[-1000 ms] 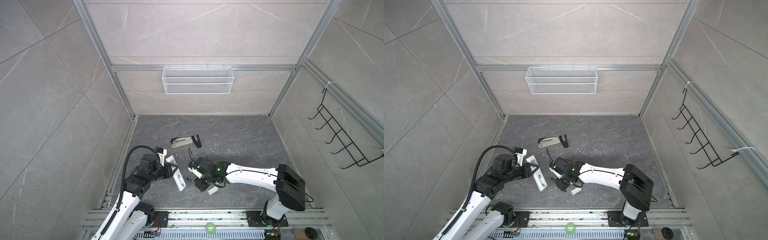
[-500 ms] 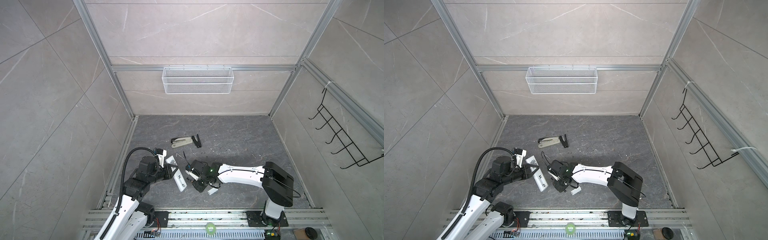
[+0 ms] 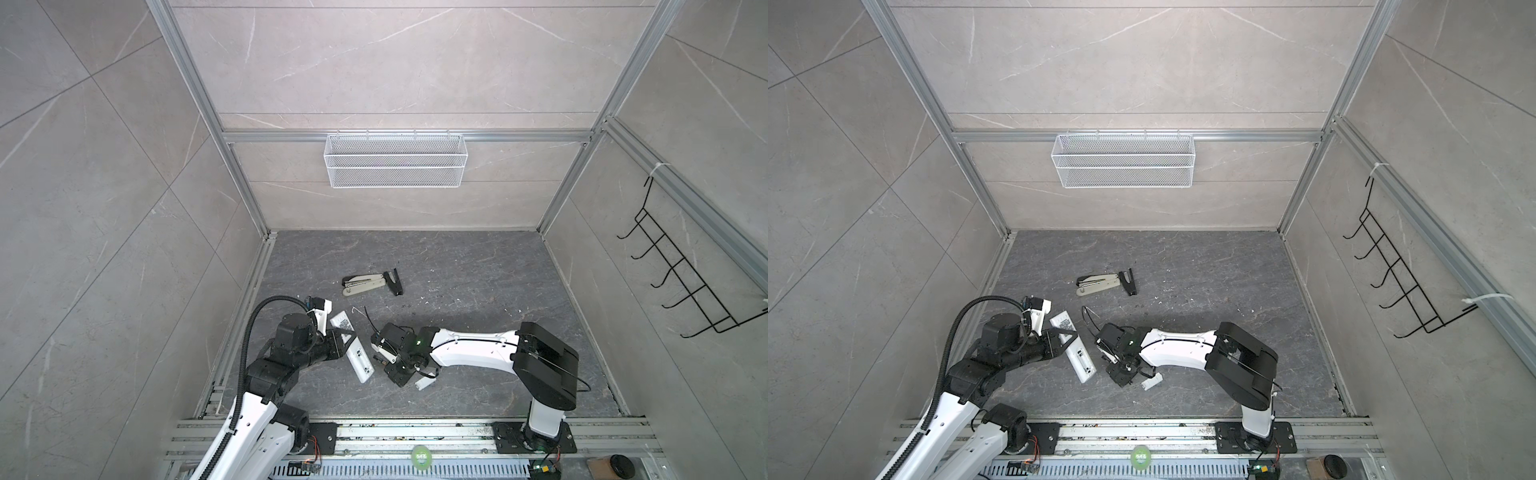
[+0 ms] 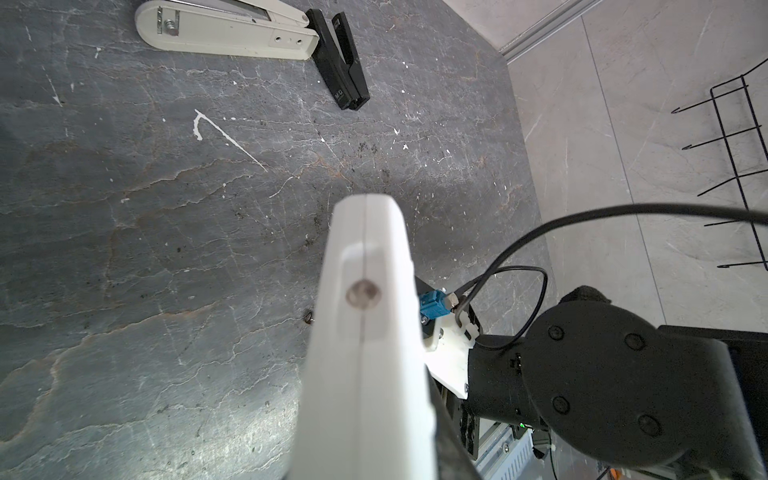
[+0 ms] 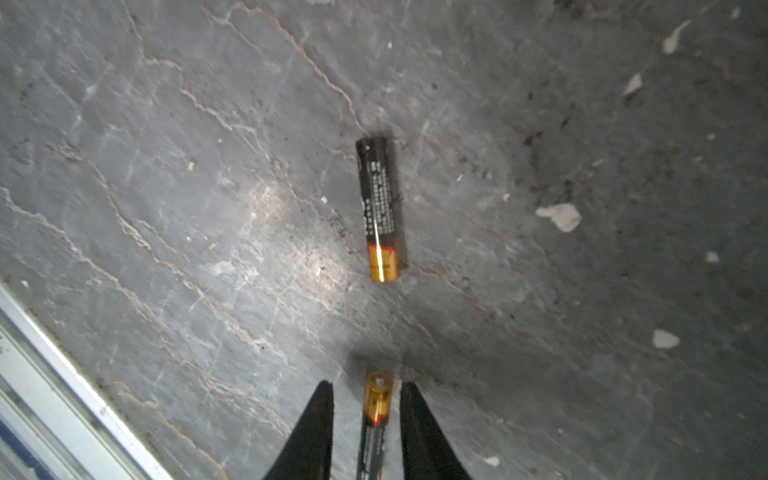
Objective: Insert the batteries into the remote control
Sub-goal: 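Lower the right gripper and grasp the nearer AA battery by its end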
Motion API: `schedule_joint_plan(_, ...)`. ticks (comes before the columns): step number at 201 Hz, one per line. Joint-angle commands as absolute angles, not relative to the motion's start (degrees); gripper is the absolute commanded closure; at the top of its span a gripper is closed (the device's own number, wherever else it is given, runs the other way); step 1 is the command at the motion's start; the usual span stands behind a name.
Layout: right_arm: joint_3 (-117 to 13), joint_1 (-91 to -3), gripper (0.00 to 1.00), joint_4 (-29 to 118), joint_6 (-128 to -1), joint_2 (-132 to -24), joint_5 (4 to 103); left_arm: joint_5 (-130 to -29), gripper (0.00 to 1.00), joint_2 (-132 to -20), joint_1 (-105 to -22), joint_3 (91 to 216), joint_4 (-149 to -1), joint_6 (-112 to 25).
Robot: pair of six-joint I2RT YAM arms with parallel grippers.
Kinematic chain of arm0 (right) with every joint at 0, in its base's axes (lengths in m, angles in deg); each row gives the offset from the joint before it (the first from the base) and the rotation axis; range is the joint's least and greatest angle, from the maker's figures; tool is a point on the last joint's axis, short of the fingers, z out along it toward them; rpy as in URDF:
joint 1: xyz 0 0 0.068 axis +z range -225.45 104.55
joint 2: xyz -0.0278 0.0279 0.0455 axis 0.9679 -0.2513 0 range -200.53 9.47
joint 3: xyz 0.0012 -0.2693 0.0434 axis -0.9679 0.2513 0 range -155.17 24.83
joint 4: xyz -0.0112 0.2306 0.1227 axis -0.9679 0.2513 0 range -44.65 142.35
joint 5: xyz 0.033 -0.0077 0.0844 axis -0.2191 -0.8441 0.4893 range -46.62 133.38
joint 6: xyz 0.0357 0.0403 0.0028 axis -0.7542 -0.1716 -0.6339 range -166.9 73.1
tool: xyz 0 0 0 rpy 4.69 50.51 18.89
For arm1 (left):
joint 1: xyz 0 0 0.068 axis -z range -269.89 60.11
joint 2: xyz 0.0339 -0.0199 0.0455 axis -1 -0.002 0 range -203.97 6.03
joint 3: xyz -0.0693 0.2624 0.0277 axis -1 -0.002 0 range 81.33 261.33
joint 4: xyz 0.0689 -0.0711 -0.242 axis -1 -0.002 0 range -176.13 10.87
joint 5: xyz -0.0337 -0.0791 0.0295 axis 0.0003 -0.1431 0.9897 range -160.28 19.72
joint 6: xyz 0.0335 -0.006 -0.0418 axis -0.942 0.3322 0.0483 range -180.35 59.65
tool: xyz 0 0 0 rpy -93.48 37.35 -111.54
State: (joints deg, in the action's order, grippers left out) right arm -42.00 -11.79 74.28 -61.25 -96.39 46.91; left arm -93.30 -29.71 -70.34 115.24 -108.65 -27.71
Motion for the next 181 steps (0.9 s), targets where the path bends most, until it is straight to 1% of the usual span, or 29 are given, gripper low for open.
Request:
schedule_joint_plan(1,-43.3,-11.4,0.7,75.3,-61.8,-98.0,45.4,-94.6,1.0,-29.0,-70.7,115.4,-106.9,-26.9)
schedule_joint_plan(69,-44.3,-10.6,0.73,77.4,-61.6,-99.5,43.2,-94.5,1.0,-28.9,-70.7,115.1,-106.6,-26.8)
schedule_joint_plan(109,-44.9,-9.9,0.78,78.7,-61.5,-100.0,42.1,-94.3,1.0,-28.9,-70.8,115.1,-106.7,-27.0)
schedule_joint_plan(181,-45.0,-9.1,0.8,80.6,-61.8,-99.3,40.0,-93.7,1.0,-28.5,-70.8,114.7,-106.6,-26.9)
